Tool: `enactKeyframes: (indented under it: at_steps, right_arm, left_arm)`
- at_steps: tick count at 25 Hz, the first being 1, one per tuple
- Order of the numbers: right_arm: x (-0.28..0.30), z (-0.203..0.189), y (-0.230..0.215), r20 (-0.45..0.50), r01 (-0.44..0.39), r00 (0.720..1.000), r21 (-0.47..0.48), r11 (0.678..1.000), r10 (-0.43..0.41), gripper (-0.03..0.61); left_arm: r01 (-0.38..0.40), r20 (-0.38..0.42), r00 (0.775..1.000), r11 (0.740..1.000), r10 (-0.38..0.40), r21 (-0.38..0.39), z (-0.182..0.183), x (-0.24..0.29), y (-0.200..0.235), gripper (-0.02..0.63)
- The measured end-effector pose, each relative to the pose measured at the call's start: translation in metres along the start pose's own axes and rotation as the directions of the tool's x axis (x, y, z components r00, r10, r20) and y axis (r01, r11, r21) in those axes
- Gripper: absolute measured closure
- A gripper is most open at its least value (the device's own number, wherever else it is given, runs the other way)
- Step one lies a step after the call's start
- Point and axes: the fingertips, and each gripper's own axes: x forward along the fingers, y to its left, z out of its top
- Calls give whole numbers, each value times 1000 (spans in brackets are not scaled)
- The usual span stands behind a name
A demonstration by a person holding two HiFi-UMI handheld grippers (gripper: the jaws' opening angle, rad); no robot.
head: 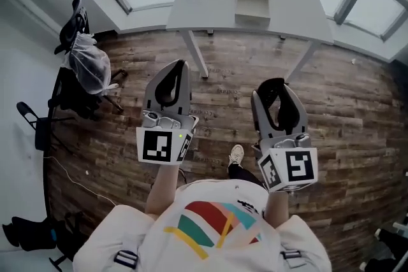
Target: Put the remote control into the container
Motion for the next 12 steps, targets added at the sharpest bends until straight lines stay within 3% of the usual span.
enactKeyframes:
  at_steps: [3, 12]
  right_arm:
    - [20, 9, -16, 34, -21, 999, 51, 998, 20, 345]
    - [52, 5, -49, 19, 6, 1000, 23, 1000, -6, 345]
  left_arm:
    - [13, 0, 1000, 1000, -13, 15, -1, 25, 0, 606]
    - [23, 13, 1000, 1000, -22, -13, -19, 78, -3, 606]
